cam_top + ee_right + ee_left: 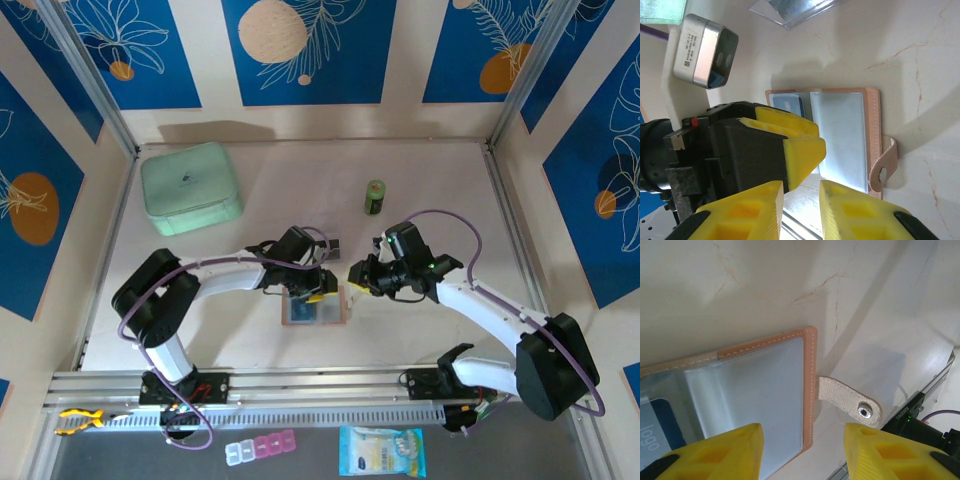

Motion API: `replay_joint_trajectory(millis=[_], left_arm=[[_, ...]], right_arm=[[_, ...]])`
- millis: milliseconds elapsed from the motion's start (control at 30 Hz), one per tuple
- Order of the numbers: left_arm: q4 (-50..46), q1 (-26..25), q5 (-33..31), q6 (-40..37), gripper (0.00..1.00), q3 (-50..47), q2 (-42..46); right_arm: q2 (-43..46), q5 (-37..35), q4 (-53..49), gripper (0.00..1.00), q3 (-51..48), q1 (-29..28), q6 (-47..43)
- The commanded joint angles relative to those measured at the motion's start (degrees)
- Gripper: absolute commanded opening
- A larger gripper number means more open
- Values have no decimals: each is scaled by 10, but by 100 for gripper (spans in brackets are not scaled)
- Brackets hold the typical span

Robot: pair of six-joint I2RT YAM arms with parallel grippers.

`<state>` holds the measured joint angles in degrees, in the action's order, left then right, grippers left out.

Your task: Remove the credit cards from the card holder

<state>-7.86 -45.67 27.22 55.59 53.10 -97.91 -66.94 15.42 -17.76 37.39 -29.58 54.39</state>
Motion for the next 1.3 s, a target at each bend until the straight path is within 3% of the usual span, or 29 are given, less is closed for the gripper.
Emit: replay_joint_trajectory(millis=[0, 800, 1267], left_arm=[[-10, -4, 0, -9, 46, 12, 11], [-26, 87, -20, -33, 30, -133, 158], [-7, 109, -16, -47, 11, -174, 136]], right_arm=[[2, 14, -2, 27, -12, 1, -2], [-162, 11, 66, 23, 72, -103, 0], [-248, 11, 100, 24, 92, -138, 2]])
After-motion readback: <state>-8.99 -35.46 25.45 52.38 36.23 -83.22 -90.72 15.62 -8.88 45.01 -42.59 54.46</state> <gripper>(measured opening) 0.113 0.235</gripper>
